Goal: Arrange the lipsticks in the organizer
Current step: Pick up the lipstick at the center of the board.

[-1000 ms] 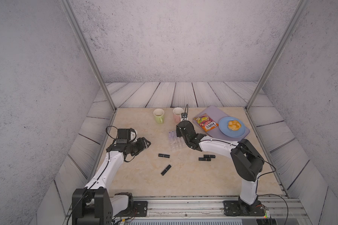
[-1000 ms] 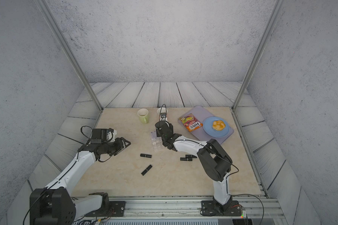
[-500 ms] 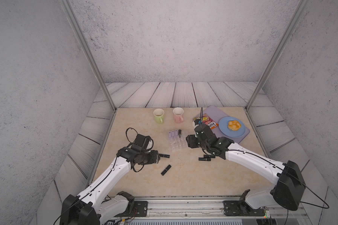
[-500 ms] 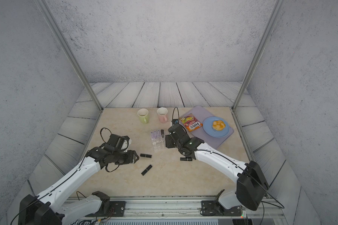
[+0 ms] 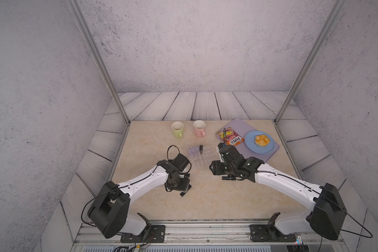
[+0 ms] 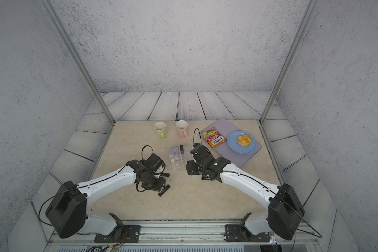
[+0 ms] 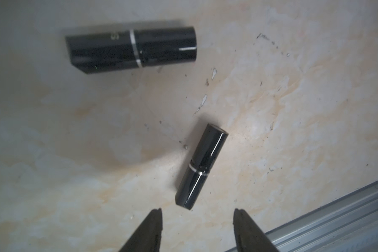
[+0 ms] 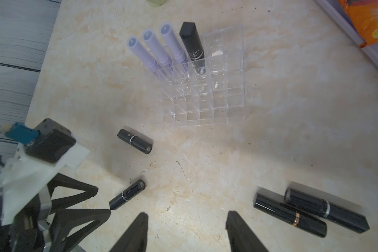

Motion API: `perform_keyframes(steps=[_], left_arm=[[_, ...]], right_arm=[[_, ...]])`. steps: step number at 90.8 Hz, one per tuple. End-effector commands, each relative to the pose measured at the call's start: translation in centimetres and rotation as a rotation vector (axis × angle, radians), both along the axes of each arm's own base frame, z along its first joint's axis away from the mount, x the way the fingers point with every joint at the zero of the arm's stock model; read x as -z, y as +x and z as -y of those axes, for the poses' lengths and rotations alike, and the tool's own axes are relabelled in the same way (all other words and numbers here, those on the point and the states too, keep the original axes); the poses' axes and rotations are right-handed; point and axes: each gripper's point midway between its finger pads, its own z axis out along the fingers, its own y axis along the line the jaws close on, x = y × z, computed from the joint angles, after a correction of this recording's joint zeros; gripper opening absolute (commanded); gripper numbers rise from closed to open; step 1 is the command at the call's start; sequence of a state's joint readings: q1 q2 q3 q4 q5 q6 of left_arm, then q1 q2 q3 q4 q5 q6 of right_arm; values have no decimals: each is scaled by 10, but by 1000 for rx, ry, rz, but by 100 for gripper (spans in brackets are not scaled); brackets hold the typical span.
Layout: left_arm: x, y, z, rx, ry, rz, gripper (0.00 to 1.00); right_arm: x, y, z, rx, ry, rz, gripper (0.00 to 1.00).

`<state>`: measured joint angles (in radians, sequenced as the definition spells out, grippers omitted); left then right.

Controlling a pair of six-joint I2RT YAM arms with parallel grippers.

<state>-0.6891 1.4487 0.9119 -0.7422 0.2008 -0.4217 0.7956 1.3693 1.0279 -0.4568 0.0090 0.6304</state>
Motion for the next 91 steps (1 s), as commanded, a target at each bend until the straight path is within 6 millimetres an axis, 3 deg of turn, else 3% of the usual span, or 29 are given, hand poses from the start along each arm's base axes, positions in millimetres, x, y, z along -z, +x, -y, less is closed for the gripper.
perform_keyframes(steps=[1,28,58,69,79,91], left_arm=[[6,4,3,103,77,0,56],[29,-4,-3,187,183,-58,48],[46,-13,6,243,248,-86,39],[54,-18,0,263,291,-105,31],[47,-15,-1,281,292,-75,16],[11,-7,15,347,179,23,10]], right_arm=[[2,-8,4,0,1,-19,60],[3,-9,8,1,-14,-5,60],[4,-7,4,7,5,-19,59],[5,-8,4,3,0,-24,58],[6,-12,6,2,1,-38,58],[3,-21,15,19,64,-79,59]])
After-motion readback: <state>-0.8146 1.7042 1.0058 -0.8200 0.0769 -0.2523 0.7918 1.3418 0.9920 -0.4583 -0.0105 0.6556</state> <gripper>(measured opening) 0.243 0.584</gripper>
